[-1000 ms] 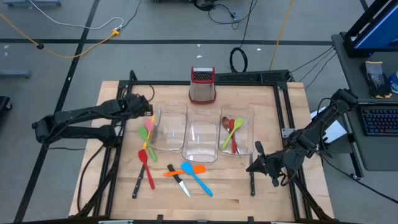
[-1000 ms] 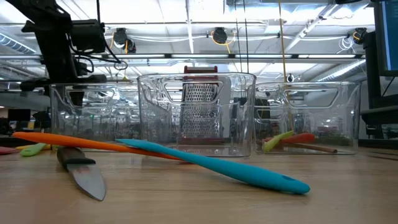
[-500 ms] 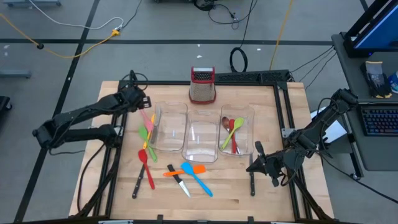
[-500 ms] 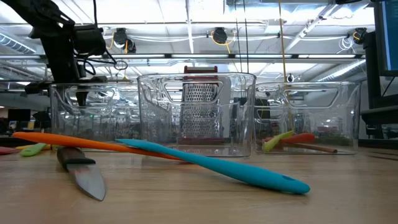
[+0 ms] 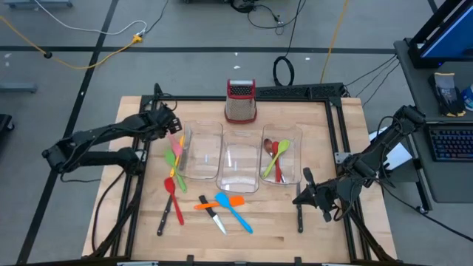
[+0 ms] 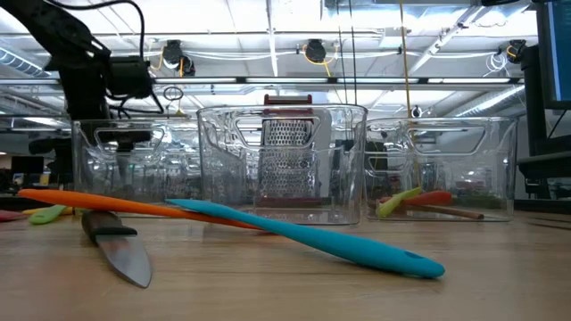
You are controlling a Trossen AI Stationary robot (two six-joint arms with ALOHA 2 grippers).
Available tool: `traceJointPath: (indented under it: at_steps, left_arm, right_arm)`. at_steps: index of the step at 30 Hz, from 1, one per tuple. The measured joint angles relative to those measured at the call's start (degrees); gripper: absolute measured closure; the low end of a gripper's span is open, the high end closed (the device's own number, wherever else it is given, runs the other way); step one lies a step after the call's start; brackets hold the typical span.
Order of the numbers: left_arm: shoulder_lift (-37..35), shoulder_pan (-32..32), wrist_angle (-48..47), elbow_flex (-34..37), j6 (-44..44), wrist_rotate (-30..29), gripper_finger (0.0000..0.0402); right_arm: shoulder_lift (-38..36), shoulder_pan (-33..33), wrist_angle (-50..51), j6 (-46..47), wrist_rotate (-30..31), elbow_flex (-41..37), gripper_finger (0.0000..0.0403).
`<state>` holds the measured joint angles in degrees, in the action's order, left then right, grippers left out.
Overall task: Pick & Place Kitchen Items
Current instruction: Put the pink spatula into the middle transparent bin
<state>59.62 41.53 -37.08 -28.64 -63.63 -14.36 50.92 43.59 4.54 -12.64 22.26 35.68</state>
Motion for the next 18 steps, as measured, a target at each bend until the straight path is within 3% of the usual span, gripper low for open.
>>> traceJointPath:
  at_steps: [8,18]
  left_arm:
    - [7.21,3.82,7.44,0.80,0.26,4.37,0.0146]
    - [13.21,6.34,7.50,0.56,0.67,6.10,0.0147]
  right_arm:
    - [0.00,0.00,0.00,1.69,-0.02,0.00,0.0403]
    - [0.00,0.02,0.02,1.98,-0.04,0.00,0.0403]
